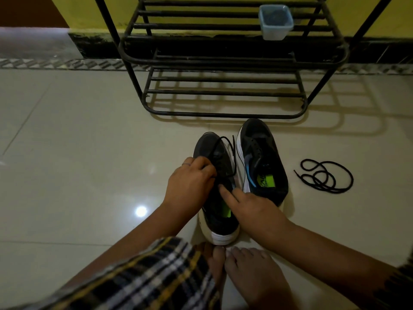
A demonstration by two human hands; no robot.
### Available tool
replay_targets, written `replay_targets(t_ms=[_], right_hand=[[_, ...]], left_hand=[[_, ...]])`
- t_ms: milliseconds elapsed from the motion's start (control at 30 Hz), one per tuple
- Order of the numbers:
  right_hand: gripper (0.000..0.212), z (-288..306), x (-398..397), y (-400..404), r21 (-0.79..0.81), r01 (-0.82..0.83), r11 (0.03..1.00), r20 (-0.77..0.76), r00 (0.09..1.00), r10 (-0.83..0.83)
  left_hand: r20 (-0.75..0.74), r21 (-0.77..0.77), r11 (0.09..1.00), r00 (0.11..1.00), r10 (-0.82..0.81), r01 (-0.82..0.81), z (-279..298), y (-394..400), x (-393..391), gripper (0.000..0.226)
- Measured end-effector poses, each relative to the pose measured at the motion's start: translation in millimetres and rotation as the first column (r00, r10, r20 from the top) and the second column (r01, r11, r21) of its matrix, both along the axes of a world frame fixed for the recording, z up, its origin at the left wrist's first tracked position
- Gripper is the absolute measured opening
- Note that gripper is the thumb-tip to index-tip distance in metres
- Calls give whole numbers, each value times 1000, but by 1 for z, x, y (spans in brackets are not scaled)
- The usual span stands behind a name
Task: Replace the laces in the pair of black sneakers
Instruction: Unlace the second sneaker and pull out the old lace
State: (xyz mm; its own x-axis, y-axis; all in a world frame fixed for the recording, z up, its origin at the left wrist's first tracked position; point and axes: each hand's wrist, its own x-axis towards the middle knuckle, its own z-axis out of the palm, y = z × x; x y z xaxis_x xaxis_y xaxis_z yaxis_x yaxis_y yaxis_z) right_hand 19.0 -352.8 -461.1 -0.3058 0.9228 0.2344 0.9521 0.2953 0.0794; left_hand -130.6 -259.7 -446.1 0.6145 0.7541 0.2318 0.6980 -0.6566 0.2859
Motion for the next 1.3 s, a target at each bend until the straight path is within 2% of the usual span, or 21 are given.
replay_targets(t_ms=[100,200,300,367,467,500,533,633,700,767,867,900,1000,1033,1100,1200,1300], right_hand=[[54,0,0,-5,23,-30,999,43,999,29],[53,0,1,-5,39,-38,999,80,996,35],[35,2,1,-3,14,-52,999,131,990,50],[47,3,1,-3,-35,-60,998,124,990,64],[59,5,0,-5,-51,-34,998,120,992,40],[62,5,-1,-7,-46,-18,999,110,994,23],[62,4,-3,-8,-49,2,999,107,994,4],[28,12,-8,-7,1,19,1000,122,992,-19],[21,16,-9,-3,-4,-61,998,152,987,61],[20,11,-8,-3,-79,-189,979,162,966,200],[18,1,-3,-2,-152,-267,952,145,946,289],[16,-2,-3,-1,-166,-271,948,154,943,296],[8,-2,-4,2,-195,-269,943,170,938,303],[5,-2,-5,3,-194,-272,943,160,939,304],[13,-3,-6,3,-209,-274,939,132,943,305],[31,-3,-6,2,-250,-268,930,104,948,301],[41,-2,-6,2,-261,-262,929,82,953,292]], left_hand=[[54,-41,999,998,14,-12,-1,-2,-1,6],[192,-211,974,973,124,-82,-1,-4,0,5],[361,-360,914,875,323,-189,6,1,1,7],[364,-457,856,827,429,-244,11,5,0,11],[219,-532,819,899,379,-216,11,6,-2,5],[186,-537,821,922,339,-194,12,5,-4,3],[168,-514,840,940,296,-172,13,3,-4,10],[119,-354,933,986,121,-72,13,2,-3,34],[32,-246,968,998,60,-50,13,2,-1,30],[-39,-139,989,998,49,-54,14,2,-1,18],[-18,-32,995,996,90,-91,13,3,-4,3],[11,-53,992,994,113,-112,12,4,-4,2],[145,-237,947,955,257,-219,14,6,-4,13],[186,-260,933,935,301,-248,14,7,-4,14],[241,-259,913,894,377,-315,16,10,-8,15],[209,-239,879,862,462,-413,16,19,-18,17],[128,-248,884,891,436,-396,12,21,-23,17]])
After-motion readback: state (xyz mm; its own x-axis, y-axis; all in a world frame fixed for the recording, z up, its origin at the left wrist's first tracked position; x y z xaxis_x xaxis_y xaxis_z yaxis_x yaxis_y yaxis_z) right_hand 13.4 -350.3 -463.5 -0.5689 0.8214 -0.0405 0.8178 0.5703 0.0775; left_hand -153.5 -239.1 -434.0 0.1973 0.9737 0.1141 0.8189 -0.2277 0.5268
